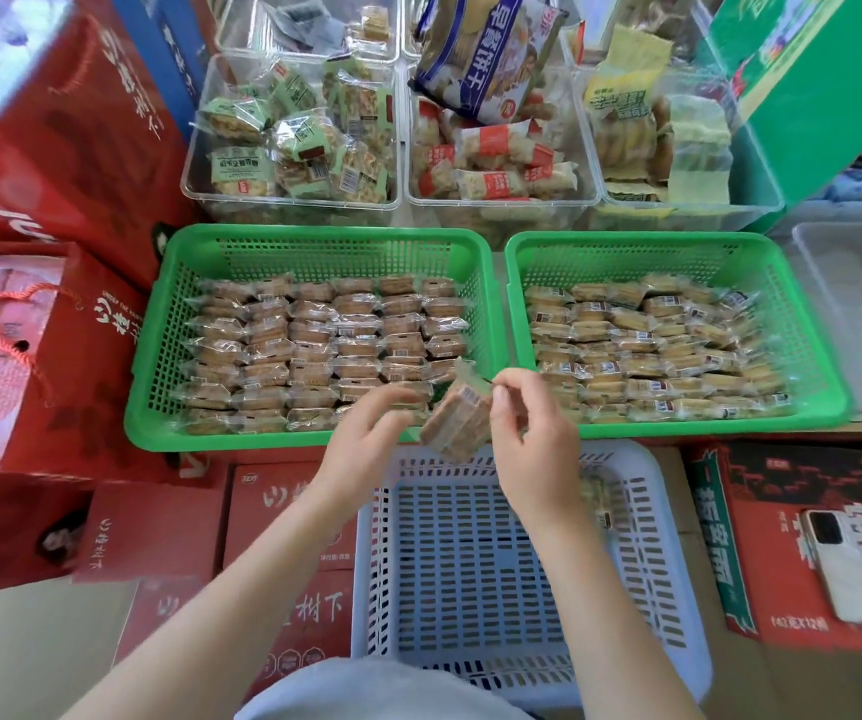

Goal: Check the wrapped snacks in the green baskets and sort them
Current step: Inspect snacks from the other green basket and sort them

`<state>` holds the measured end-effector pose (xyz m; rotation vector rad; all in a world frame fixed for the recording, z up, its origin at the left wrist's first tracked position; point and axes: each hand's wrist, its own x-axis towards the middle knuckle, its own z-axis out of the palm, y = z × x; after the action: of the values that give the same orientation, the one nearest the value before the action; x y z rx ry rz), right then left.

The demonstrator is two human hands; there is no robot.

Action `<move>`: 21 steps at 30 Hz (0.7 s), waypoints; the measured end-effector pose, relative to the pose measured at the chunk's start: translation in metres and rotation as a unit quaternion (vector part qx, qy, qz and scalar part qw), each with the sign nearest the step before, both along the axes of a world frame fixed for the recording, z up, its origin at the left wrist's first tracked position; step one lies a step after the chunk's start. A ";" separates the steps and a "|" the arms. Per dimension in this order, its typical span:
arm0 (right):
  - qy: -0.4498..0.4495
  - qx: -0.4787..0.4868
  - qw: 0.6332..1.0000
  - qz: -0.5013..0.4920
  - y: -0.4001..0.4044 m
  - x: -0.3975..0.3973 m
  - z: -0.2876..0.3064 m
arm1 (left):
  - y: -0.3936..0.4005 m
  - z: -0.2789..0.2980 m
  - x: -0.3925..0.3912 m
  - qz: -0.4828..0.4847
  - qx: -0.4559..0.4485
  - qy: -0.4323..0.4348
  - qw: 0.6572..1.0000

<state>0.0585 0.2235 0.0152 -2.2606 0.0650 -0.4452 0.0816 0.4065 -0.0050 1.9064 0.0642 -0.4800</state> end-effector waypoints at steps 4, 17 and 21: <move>0.115 0.100 0.985 0.079 0.021 -0.015 0.008 | 0.001 0.036 -0.010 0.021 -0.128 0.088 0.988; 0.307 0.401 0.863 0.000 0.063 -0.050 0.033 | 0.031 0.060 -0.055 0.149 -0.182 0.142 0.962; 0.283 0.385 0.879 0.003 0.067 -0.055 0.046 | 0.039 0.069 -0.060 0.132 -0.202 0.159 0.957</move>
<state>0.0036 0.2910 0.0612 -1.5202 0.4525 0.2448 0.0219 0.4457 0.0638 1.3819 0.3979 -0.5652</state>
